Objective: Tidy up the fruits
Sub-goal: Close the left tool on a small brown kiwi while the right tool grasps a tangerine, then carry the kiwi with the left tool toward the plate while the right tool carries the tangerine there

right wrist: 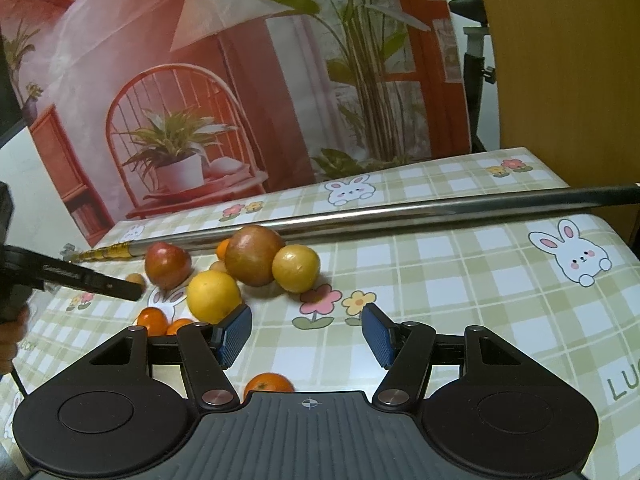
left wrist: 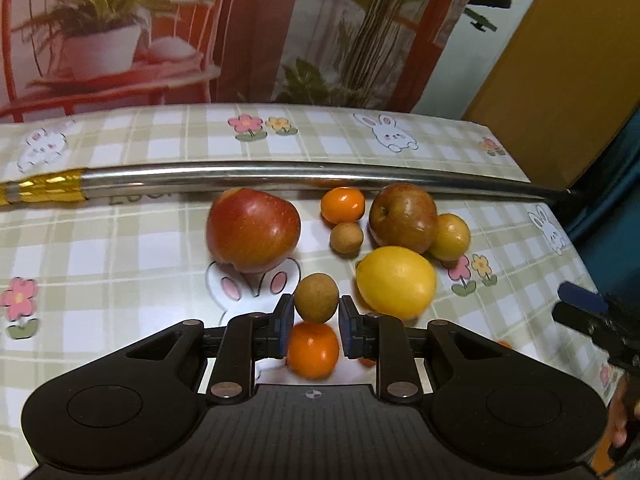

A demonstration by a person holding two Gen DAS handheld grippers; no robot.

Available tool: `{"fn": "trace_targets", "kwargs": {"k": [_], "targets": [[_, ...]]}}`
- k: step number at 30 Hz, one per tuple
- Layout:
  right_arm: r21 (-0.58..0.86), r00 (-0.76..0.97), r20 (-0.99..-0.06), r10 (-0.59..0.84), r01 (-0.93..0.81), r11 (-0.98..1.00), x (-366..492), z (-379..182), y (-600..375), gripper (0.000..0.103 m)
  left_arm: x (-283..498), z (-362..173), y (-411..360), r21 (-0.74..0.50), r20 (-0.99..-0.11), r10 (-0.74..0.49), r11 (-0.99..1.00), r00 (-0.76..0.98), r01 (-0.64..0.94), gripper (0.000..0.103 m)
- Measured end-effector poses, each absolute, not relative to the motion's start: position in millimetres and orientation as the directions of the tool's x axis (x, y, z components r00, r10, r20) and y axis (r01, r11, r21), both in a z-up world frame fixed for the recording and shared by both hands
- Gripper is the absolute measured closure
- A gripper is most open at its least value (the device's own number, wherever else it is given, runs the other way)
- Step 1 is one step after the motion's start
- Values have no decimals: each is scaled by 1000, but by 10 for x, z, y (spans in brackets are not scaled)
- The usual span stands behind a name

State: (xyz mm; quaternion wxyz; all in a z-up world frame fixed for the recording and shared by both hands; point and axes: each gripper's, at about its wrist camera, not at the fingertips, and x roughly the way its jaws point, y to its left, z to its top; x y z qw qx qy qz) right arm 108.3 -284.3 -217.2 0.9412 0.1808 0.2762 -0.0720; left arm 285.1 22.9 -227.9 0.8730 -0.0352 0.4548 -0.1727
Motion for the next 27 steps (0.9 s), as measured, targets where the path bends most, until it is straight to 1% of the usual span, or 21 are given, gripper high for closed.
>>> {"fn": "trace_targets", "kwargs": {"k": [5, 15, 22, 23, 27], "targets": [[273, 831, -555, -40, 227, 935, 1084, -2124, -2742, 45, 2535, -2119, 354, -195, -757, -315, 945, 572, 263, 78], [264, 831, -556, -4, 181, 947, 1141, -1978, -2505, 45, 1988, -1869, 718, -174, -719, -244, 970, 651, 171, 78], [315, 802, -584, 129, 78, 946, 1507, -1945, -2233, 47, 1758, -1810, 896, -144, -695, -196, 981, 692, 132, 78], [310, 793, -591, 146, 57, 949, 1581, -1943, -2181, 50, 1734, -1811, 916, -140, -692, -189, 982, 697, 127, 78], [247, 754, -629, 188, -35, 968, 1928, -1951, -1915, 52, 1673, -1843, 965, -153, -684, -191, 981, 704, 117, 78]]}}
